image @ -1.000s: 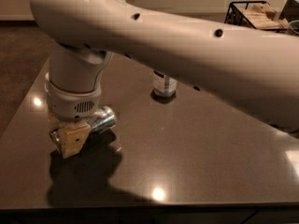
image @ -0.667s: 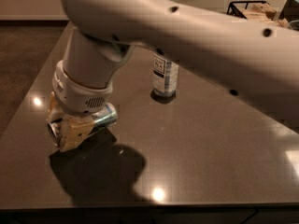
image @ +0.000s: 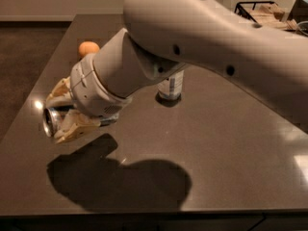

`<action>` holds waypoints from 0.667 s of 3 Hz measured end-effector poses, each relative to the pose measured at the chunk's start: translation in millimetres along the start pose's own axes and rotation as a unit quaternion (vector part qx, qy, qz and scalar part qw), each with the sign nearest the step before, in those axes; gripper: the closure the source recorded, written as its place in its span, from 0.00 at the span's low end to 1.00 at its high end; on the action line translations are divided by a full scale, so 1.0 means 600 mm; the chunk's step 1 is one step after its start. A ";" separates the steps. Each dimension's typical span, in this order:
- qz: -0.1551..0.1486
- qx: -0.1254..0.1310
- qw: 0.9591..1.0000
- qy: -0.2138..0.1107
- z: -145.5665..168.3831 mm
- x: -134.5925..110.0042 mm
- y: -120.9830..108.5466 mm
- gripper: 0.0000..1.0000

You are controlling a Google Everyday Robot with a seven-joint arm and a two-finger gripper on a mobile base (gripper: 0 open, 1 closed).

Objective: Place redbull can upright

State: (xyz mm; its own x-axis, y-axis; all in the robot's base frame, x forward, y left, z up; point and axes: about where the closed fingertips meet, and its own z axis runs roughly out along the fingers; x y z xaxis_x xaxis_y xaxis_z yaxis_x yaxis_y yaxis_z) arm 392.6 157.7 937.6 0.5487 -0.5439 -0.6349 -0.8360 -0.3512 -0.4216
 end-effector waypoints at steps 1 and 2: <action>0.020 0.064 0.997 -0.028 -0.022 -0.002 -0.017 1.00; 0.061 0.102 0.990 -0.071 -0.040 0.014 -0.027 1.00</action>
Offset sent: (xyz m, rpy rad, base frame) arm 0.0391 -0.0386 0.0150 0.3893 0.1315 -0.2390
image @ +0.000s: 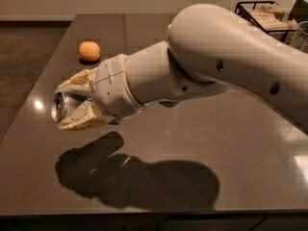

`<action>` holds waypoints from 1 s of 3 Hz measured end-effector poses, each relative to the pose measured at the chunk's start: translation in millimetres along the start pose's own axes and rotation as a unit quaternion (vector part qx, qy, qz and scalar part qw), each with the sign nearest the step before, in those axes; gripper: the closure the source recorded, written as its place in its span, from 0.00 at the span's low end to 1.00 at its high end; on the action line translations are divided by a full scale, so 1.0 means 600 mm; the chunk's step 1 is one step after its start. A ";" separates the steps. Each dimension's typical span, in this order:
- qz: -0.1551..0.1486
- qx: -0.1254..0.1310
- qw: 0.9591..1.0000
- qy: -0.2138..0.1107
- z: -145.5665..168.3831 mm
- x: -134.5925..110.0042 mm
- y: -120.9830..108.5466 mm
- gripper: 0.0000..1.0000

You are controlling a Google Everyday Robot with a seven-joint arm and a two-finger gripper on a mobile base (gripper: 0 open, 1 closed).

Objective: Place redbull can upright

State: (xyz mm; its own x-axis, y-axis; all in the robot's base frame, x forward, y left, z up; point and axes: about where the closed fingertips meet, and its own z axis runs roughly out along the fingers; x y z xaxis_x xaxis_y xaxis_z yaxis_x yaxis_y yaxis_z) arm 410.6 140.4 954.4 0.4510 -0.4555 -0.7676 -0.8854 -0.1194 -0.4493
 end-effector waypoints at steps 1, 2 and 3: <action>0.050 0.034 0.997 -0.047 -0.011 0.021 -0.008 1.00; 0.080 0.073 0.990 -0.089 -0.022 0.032 -0.017 1.00; 0.101 0.122 0.978 -0.138 -0.037 0.040 -0.033 1.00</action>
Offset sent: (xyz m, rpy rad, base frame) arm 0.0314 -0.0383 -0.0044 0.4090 0.1251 -0.1774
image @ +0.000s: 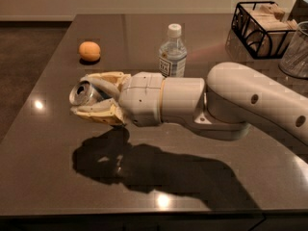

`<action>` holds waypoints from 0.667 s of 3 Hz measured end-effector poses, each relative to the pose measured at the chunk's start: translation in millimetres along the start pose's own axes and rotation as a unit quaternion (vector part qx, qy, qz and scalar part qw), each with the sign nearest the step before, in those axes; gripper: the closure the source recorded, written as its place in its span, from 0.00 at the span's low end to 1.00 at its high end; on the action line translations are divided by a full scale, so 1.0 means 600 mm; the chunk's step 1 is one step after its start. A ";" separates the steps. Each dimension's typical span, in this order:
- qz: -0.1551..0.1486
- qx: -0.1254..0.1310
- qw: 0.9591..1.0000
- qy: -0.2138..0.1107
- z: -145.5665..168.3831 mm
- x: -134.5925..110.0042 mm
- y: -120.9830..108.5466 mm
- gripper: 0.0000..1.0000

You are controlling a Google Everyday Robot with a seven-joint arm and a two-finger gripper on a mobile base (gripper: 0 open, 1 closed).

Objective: Place redbull can upright

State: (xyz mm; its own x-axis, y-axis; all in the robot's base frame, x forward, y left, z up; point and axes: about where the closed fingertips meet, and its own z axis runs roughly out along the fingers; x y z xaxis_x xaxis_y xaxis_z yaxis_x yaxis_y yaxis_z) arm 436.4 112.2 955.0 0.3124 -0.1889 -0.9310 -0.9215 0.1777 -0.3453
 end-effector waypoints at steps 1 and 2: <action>0.013 0.020 0.999 -0.024 -0.006 0.002 -0.011 1.00; 0.028 0.033 0.998 -0.043 -0.010 0.007 -0.017 1.00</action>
Offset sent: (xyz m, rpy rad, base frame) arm 0.0176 -0.0184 -0.0043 0.1778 0.0517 -0.0637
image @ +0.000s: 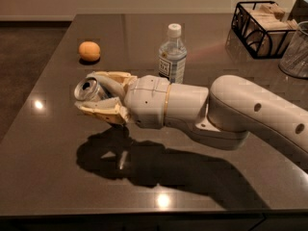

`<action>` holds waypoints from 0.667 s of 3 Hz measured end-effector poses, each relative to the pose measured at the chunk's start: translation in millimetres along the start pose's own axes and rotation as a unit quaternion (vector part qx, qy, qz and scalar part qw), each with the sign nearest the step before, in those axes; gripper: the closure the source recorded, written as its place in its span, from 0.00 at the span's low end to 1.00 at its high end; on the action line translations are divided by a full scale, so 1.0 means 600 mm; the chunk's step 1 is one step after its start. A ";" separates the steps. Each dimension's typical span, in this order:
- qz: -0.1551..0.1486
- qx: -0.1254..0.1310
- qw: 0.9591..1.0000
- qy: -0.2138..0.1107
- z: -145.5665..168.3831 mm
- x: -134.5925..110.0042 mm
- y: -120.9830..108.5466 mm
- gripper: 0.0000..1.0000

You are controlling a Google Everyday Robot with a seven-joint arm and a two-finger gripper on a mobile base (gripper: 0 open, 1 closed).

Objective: Place redbull can upright

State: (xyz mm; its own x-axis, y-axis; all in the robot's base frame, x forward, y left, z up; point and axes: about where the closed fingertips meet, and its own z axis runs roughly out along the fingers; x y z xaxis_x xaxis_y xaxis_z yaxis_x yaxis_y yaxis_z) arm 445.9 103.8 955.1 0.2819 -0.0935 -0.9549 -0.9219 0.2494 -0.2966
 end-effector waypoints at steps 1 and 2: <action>0.016 0.010 1.000 -0.011 -0.005 0.007 -0.005 1.00; 0.042 0.043 0.998 -0.027 -0.021 0.015 -0.013 1.00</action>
Offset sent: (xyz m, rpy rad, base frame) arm 0.0103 -0.0226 -0.0102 0.1259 0.0769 -0.0791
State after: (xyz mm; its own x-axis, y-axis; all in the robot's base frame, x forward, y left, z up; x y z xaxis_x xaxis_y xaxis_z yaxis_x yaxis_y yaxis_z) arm 452.2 88.9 948.7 0.2195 -0.0178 -0.9755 -0.9176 0.3360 -0.2126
